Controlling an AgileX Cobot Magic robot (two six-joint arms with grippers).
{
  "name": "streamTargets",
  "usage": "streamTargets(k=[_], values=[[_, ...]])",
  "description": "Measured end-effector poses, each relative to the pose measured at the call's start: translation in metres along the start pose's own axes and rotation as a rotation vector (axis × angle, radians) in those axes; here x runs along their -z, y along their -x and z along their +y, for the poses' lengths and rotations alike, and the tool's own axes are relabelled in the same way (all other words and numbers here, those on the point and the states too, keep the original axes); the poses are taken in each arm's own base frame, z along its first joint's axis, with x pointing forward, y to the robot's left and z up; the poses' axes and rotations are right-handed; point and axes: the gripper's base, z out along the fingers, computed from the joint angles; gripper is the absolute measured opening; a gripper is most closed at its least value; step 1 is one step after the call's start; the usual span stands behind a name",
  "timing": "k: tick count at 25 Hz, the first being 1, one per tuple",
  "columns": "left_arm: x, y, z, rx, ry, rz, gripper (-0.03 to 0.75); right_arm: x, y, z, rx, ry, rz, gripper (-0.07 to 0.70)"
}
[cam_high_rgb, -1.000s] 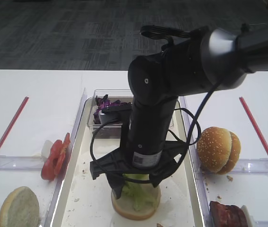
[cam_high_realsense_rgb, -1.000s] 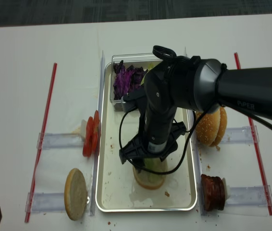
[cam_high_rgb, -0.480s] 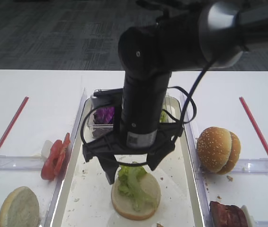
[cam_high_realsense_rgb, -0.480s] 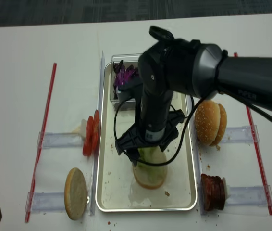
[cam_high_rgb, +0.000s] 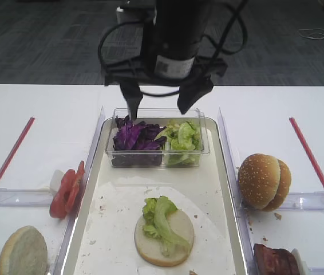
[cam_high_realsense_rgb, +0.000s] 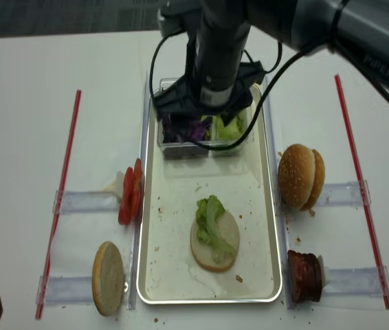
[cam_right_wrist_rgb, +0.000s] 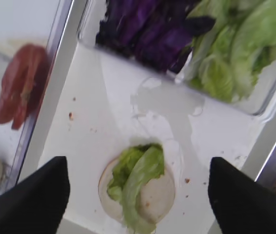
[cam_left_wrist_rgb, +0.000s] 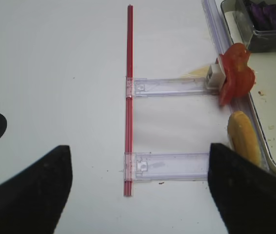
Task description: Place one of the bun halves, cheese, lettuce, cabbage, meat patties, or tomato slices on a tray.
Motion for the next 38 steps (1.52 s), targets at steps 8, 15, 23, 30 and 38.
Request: streamTargets(k=[8, 15, 23, 30, 38], values=[[0.0, 0.0, 0.0, 0.0, 0.0, 0.0, 0.538, 0.031, 0.025, -0.032, -0.082, -0.007, -0.111, 0.582], [0.0, 0.0, 0.0, 0.0, 0.0, 0.0, 0.538, 0.033, 0.029, -0.056, -0.121, -0.042, -0.119, 0.582], [0.0, 0.0, 0.0, 0.0, 0.0, 0.0, 0.538, 0.043, 0.037, -0.134, -0.245, -0.103, -0.144, 0.582], [0.0, 0.0, 0.0, 0.0, 0.0, 0.0, 0.538, 0.057, 0.03, -0.209, -0.331, -0.167, -0.16, 0.556], [0.0, 0.0, 0.0, 0.0, 0.0, 0.0, 0.538, 0.067, 0.018, -0.257, -0.393, -0.217, -0.167, 0.526]])
